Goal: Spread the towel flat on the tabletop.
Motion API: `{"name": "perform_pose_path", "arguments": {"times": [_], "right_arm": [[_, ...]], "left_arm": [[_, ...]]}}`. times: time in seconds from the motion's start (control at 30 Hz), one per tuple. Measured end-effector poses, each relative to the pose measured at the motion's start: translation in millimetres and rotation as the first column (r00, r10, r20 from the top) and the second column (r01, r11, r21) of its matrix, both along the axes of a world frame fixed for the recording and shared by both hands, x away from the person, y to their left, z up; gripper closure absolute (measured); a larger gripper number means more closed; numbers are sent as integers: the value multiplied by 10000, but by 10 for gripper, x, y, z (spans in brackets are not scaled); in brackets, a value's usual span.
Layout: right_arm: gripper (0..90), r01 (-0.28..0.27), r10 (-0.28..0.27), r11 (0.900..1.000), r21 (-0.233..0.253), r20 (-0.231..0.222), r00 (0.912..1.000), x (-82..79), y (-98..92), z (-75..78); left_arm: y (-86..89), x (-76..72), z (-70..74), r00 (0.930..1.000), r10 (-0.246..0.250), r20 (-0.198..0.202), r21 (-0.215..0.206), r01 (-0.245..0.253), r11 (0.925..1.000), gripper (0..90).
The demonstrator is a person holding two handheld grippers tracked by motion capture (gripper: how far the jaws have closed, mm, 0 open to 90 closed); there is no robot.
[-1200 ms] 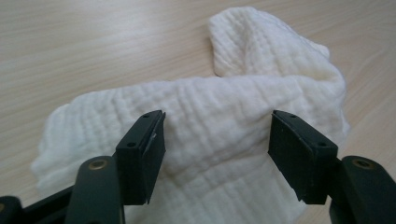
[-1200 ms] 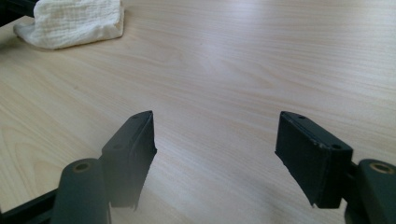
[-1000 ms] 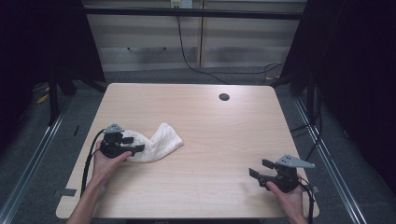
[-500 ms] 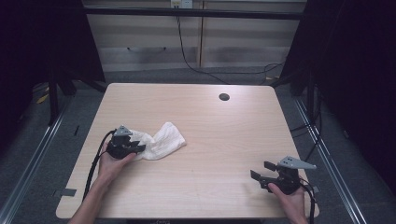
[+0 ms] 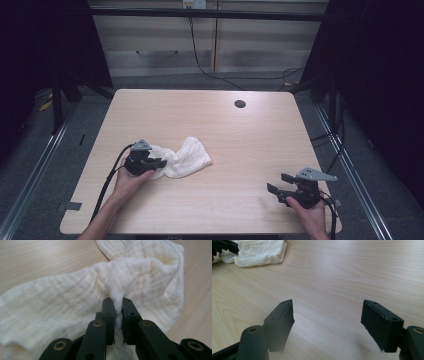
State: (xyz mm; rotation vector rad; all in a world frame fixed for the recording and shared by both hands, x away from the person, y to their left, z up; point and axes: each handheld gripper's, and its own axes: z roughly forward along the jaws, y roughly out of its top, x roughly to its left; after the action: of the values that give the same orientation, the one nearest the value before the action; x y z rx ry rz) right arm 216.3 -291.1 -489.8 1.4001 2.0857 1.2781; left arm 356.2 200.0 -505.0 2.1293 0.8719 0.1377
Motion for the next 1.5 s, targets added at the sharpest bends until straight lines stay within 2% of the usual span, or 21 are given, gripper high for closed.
{"name": "perform_pose_path", "arguments": {"times": [0.07,0.2,0.37,0.43,0.53,0.57,0.6,0.67,0.77,0.83,0.93,1.0,1.1,1.13,1.2,1.23,1.4,1.43,1.5], "right_arm": [[260,-33,33,10000,7,6,10000,-3,5,4],[266,-65,65,10000,22,-14,10000,0,10,10],[283,-242,242,9997,57,-46,9997,10,34,25],[287,-318,318,9995,55,-53,9995,15,52,38],[288,-397,397,9992,63,-15,9992,21,65,54],[290,-460,461,9989,-53,37,9989,30,87,74],[290,-460,461,9989,-53,37,9989,30,87,74],[292,-580,580,9983,-95,30,9983,50,121,115],[350,-948,948,9955,-2,-37,9955,61,146,140],[344,-1143,1142,9934,-41,-82,9934,73,191,153],[359,-1524,1521,9882,-140,-206,9881,122,283,177],[368,-1578,1575,9872,-214,-159,9874,146,302,190],[408,-1861,1859,9824,-177,-124,9825,248,362,254],[456,-2156,2154,9764,-150,-139,9764,350,423,291],[481,-2416,2414,9703,-83,-228,9702,471,499,306],[481,-2416,2414,9703,-83,-228,9702,471,499,306],[556,-3119,3112,9501,-20,-617,9483,808,693,236],[584,-3255,3247,9455,26,-754,9428,921,763,197],[606,-3329,3318,9430,-7,-793,9400,1018,831,164]], "left_arm": [[-90,-61,1,9995,-314,-21,-7,314,9995,822],[-195,-144,10,9984,-571,26,89,571,9983,822],[-390,-279,20,9932,-1160,116,236,1157,9930,821],[-443,-313,17,9909,-1344,-41,81,1345,9909,821],[-499,-358,21,9890,-1481,19,152,1481,9889,821],[-550,-402,17,9861,-1659,-107,6,1659,9861,820],[-550,-402,17,9861,-1659,-107,6,1659,9861,820],[-644,-482,26,9828,-1842,104,192,1840,9827,820],[-691,-517,32,9801,-1987,32,224,1985,9798,819],[-742,-556,31,9785,-2061,-24,176,2061,9784,819],[-827,-622,36,9774,-2111,135,297,2106,9771,819],[-867,-645,36,9730,-2307,109,253,2304,9728,819],[-890,-658,35,9712,-2384,11,185,2383,9710,817],[-886,-652,33,9704,-2414,-20,161,2414,9703,816],[-876,-641,19,9709,-2394,-71,-98,2393,9709,816],[-876,-641,19,9709,-2394,-71,-98,2393,9709,816],[-861,-624,14,9675,-2527,-101,-151,2525,9675,816],[-861,-621,9,9670,-2544,-98,-225,2542,9669,816],[-860,-618,7,9665,-2568,-42,-211,2566,9663,816]]}}
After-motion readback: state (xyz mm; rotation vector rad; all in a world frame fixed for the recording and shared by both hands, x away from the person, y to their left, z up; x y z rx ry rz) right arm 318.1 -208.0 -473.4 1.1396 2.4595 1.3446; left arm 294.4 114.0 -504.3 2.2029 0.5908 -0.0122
